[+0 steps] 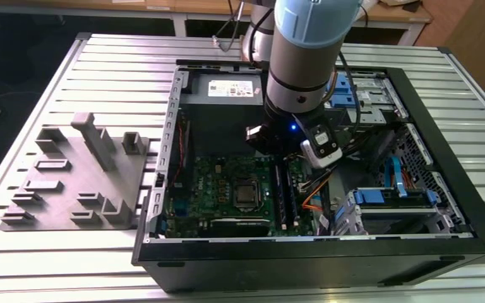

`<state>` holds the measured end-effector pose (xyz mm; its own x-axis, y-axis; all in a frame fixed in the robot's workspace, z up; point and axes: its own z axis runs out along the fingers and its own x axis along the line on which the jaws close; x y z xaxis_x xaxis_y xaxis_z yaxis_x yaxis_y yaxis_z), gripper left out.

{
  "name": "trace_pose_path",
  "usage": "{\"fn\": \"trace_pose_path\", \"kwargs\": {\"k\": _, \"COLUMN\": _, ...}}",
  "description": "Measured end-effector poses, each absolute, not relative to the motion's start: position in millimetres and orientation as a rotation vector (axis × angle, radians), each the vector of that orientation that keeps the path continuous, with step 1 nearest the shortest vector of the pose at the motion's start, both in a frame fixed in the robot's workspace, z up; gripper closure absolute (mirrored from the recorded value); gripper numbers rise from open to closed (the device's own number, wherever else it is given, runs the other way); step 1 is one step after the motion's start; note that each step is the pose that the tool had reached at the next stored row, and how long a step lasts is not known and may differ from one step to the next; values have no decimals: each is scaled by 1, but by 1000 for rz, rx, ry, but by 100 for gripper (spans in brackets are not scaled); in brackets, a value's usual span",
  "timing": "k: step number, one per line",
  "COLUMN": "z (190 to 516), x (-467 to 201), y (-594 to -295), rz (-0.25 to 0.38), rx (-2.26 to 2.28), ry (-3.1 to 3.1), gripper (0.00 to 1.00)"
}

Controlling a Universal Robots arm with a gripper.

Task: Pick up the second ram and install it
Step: 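Press down the second ram until it locks into place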

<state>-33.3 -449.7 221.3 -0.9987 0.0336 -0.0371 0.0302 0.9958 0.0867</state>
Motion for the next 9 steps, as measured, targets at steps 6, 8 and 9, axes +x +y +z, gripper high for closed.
{"fn": "trace_pose_path", "kwargs": {"k": 6, "z": 221, "x": -33, "y": -450, "rz": 134, "rx": 50, "ry": 3100, "gripper": 93}}
{"fn": "trace_pose_path", "kwargs": {"k": 8, "z": 220, "x": -33, "y": -450, "rz": 134, "rx": 50, "ry": 3100, "gripper": 93}}
{"fn": "trace_pose_path", "kwargs": {"k": 9, "z": 220, "x": -33, "y": -450, "rz": 133, "rx": 50, "ry": 3100, "gripper": 93}}
